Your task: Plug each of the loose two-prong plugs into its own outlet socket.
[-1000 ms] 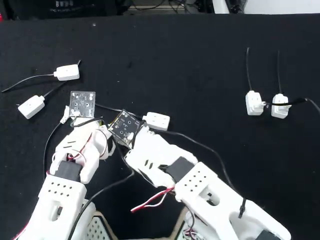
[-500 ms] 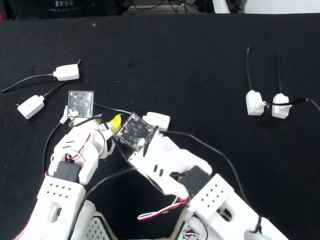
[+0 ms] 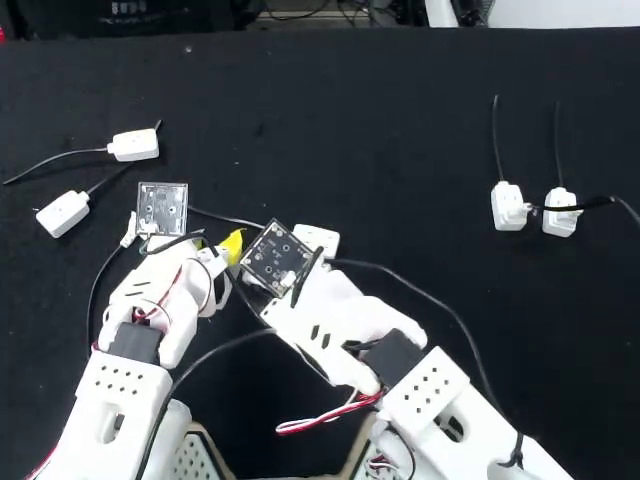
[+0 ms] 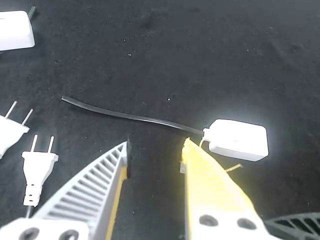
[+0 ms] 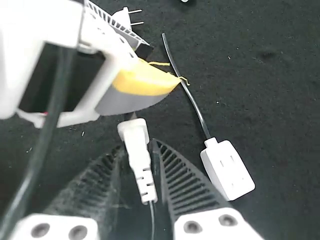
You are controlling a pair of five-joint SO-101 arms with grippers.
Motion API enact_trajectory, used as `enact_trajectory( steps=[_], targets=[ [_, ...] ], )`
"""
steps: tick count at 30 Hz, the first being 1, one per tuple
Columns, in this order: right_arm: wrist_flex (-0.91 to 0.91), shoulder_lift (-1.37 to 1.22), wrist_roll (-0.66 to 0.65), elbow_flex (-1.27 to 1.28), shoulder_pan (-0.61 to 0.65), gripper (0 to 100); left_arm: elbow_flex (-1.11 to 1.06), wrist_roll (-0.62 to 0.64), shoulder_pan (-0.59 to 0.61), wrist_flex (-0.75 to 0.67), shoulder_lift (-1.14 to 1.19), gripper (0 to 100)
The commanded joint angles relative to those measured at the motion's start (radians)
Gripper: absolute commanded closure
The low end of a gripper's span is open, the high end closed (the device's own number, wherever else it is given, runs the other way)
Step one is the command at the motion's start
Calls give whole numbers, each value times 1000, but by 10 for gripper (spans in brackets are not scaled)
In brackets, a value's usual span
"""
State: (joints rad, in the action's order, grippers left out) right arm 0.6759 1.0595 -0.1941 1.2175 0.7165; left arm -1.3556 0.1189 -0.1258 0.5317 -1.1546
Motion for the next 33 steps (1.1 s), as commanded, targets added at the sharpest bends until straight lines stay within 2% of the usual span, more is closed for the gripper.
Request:
enact_trajectory(
  steps=[1,33],
  targets=[
    [-11,47,14,-56,-48,988,-2,-6,-13,6,5,823],
    [-57,51,15,-85,-43,988,-4,-6,-13,6,5,823]
  ],
)
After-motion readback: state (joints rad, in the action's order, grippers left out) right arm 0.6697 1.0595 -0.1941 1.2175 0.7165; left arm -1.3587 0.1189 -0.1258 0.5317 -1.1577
